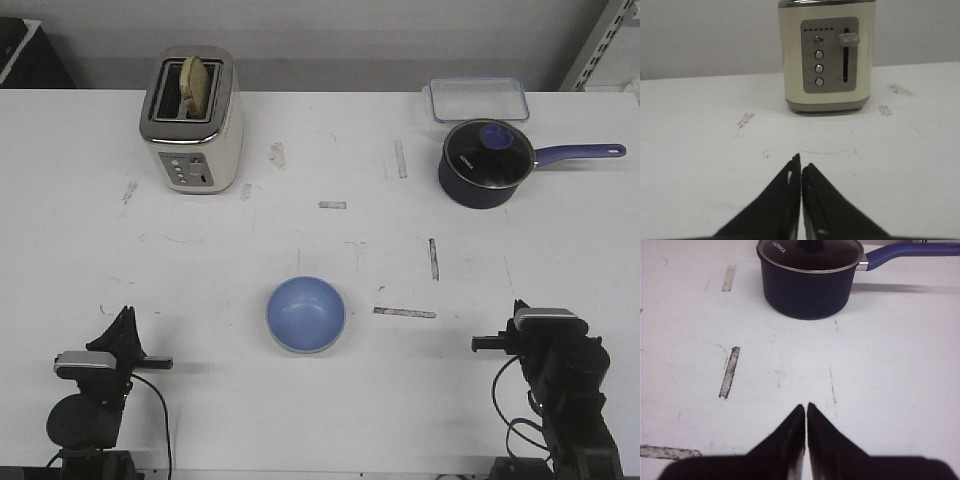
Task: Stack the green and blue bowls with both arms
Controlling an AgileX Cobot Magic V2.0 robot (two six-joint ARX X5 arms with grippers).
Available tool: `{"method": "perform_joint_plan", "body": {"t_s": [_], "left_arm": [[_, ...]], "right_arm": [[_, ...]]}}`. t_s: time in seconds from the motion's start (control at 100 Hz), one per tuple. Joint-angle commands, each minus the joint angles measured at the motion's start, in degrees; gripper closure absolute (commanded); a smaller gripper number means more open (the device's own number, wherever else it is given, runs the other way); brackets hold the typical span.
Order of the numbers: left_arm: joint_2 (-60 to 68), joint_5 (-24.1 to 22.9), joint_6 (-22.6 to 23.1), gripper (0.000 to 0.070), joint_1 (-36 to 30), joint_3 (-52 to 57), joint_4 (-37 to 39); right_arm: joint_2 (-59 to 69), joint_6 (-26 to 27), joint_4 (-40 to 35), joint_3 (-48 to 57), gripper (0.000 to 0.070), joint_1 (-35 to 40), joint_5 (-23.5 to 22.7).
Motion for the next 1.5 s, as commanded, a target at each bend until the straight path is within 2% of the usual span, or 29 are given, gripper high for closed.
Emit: {"method": "perform_joint_plan", "body": {"t_s": [0.0,1.01,1.11,1.27,1.49], "left_arm": [[-0.2,0.0,-0.3,0.0699,0.0,-1.3,1.1],[-0.1,0.0,-0.3,0.0699,0.0,-1.2,1.4],[-0.1,0.0,-0.3,0.0699,0.0,-1.2,1.4],[-0.1,0.0,-0.3,0.0699,0.0,-1.2,1.3],[-0.1,0.0,-0.3,0.0699,0.0,-1.2,1.4]], "right_arm": [[0.1,-0.1,0.7,0.1,0.07,0.0,0.0],[-0.1,-0.2,1.1,0.1,0.07,0.0,0.0],[-1.7,0.4,3.6,-0.1,0.07,0.0,0.4],[-2.1,0.5,9.9,-2.6,0.07,0.0,4.8],[-9.2,1.2,20.2,-13.4,0.07,0.0,4.4]]}}
